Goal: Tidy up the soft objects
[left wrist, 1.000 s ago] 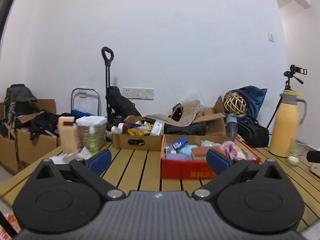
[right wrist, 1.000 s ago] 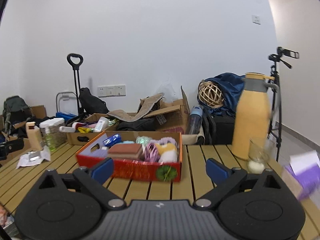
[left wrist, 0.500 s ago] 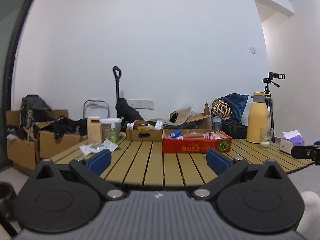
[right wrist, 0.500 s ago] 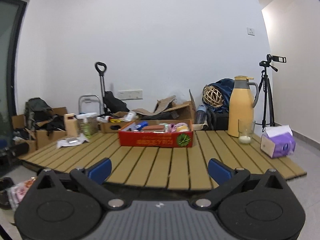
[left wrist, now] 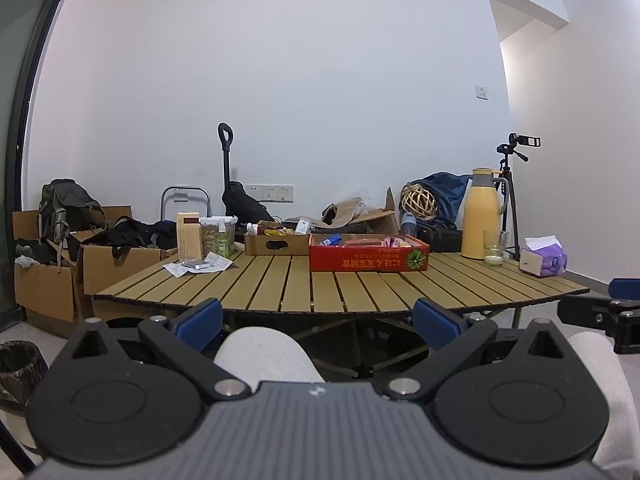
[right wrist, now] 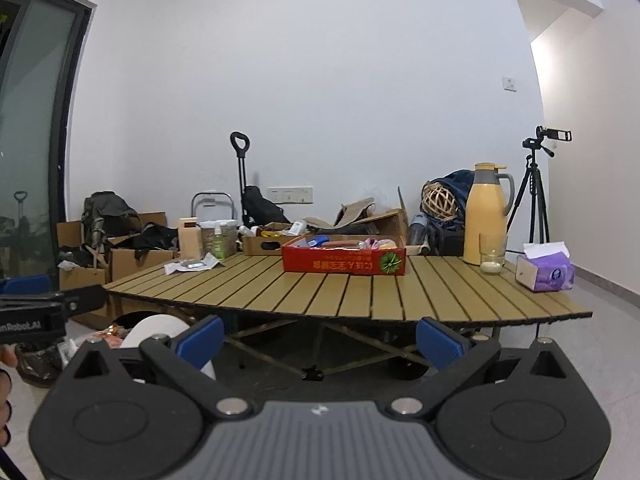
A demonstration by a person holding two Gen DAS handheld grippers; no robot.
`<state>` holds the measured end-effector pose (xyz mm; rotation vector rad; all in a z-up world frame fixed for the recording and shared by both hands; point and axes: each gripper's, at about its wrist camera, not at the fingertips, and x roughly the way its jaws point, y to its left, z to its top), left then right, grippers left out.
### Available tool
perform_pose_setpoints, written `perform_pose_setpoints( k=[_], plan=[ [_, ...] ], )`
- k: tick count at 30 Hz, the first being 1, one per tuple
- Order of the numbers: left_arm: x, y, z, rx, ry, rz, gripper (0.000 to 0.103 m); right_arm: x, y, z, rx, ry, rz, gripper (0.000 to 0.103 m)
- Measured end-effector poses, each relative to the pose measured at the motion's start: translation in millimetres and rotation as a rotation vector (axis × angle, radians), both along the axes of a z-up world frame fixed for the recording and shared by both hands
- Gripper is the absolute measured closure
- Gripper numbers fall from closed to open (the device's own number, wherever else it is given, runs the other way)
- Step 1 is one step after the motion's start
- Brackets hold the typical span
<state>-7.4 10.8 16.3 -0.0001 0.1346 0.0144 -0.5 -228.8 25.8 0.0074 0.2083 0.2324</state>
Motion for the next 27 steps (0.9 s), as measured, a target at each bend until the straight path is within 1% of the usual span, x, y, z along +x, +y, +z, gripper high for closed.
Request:
perform_pose_setpoints(
  k=[5,14,27],
  plan=[
    [-6.0,1.6,-3.4,0.001,0.005,0.0,0.0,-11.8,7.1,-1.2,-0.008,-0.011,0.008,0.0],
    [-2.9,1.3,-2.7,0.007,-0.001,-0.009,0.0,-8.2,4.2,-3.0,0.012,-0.006,-0.008,0.0],
    [-3.1,2.1,-2.6,0.013,-0.005,-0.017,0.0,-5.5,3.9,-4.3,0.027,0.005,0.001,0.0]
  ],
)
